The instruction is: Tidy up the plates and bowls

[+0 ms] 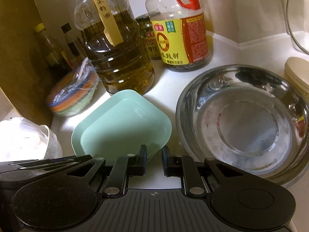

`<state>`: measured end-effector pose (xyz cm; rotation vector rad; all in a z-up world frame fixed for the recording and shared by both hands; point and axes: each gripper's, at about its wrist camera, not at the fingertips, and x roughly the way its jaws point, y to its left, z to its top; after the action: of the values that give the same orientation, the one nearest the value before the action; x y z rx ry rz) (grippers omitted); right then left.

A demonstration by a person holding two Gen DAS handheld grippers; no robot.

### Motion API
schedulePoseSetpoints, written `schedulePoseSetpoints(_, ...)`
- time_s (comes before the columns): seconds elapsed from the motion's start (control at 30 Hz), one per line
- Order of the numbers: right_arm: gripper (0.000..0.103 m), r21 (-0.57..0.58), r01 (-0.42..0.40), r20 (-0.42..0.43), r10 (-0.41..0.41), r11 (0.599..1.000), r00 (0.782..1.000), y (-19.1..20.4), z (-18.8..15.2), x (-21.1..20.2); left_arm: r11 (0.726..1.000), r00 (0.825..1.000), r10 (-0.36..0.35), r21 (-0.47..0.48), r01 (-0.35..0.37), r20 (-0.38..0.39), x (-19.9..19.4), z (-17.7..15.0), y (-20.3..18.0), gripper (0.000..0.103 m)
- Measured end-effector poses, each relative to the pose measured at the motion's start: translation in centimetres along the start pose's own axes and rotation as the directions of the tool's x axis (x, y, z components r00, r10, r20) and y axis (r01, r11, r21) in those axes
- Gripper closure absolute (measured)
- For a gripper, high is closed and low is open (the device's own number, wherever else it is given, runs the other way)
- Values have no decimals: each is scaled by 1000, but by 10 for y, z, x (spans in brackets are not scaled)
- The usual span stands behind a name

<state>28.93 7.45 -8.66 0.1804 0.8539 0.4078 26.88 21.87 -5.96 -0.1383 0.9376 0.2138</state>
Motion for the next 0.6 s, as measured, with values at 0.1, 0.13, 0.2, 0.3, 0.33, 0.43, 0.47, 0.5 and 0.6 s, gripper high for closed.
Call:
schedulePoseSetpoints(0.1,87,-10,-9,11,9,1000,1000,2,3,-4,1000,1000,2,-9,-2,13,-5,2,1,87)
schedulePoseSetpoints(0.13,87,-13,-13,15,13,1000,1000,3,5,-5,1000,1000,5,-10,-4,21,-7,3,1,87)
schedulePoseSetpoints(0.2,87,-25,-20,26,20,999,999,3,7,-9,1000,999,7,-14,-6,35,-11,5,0,87)
schedulePoseSetpoints(0.3,87,-31,-30,44,32,999,999,2,12,-16,1000,999,11,-17,-10,53,-18,8,-5,87)
schedulePoseSetpoints(0.33,87,-33,-32,49,33,999,998,1,14,-19,1000,998,11,-13,-10,59,-21,9,-7,87)
schedulePoseSetpoints(0.43,87,-30,-35,61,37,999,997,-4,18,-26,1000,997,6,-8,-5,72,-26,13,-16,87)
schedulePoseSetpoints(0.47,87,-30,-34,66,36,999,997,-7,19,-29,1000,997,0,-6,0,75,-27,13,-19,87)
schedulePoseSetpoints(0.5,87,-28,-32,71,33,999,997,-10,20,-32,1000,997,-4,-3,5,77,-28,14,-23,87)
schedulePoseSetpoints(0.6,87,-12,-16,83,17,1000,996,-22,21,-40,1000,996,-22,19,21,84,-31,14,-38,87)
